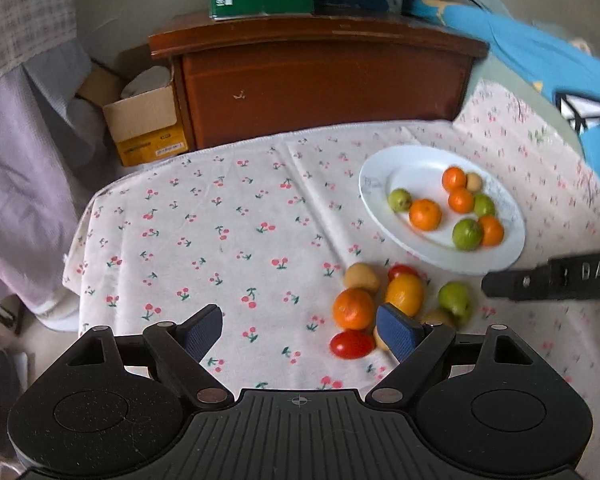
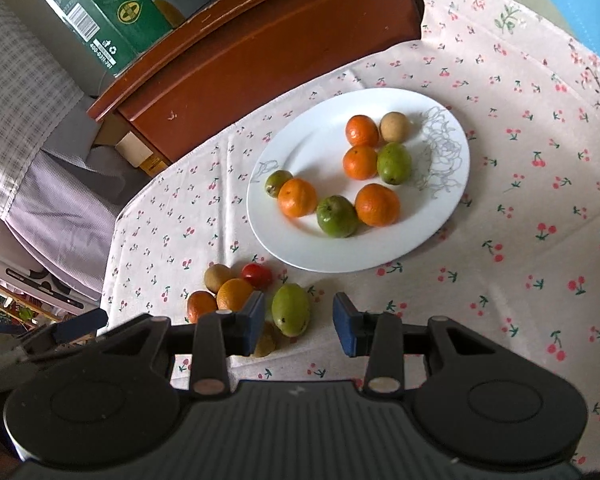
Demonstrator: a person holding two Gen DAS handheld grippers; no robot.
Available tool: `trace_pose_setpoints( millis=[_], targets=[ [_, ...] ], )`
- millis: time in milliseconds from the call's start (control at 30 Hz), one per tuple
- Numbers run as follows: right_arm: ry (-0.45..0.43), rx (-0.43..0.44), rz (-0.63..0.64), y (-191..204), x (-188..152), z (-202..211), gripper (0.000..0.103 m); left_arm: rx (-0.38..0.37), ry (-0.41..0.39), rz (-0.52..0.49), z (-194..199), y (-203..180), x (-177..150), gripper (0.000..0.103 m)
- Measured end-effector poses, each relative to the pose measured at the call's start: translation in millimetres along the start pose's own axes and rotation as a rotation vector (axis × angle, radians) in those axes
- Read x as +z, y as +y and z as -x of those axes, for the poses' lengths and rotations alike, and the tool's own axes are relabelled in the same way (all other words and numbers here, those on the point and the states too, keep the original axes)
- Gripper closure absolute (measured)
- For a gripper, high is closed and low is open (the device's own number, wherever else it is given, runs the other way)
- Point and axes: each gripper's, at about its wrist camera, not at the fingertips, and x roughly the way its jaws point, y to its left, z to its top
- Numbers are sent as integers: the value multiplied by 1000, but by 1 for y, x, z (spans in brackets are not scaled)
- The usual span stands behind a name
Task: Organize fruits
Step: 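Lift both grippers off the plate back toward the fruit cluster, then grasp a red cherry tomato with the left gripper while the right grasps a green pear-like fruit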
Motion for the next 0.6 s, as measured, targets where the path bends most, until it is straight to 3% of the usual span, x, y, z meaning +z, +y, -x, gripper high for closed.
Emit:
trace_pose_setpoints(
  millis=[100,200,500,600],
  targets=[
    [12,-1,-1,0,-1,-4,64,-31,-40,-78,5,-3,-6,17],
    [26,2,-9,-2,-1,-8,64,-10,-47,-144,-3,-6,-15,19],
    [51,-9,-36,-6,0,-21,64,-96,-60,-205,-16,-8,-24,19],
    [57,-10,-33,-5,0,-23,64,-109,-47,-241,-21,-12,-27,24]
  ],
)
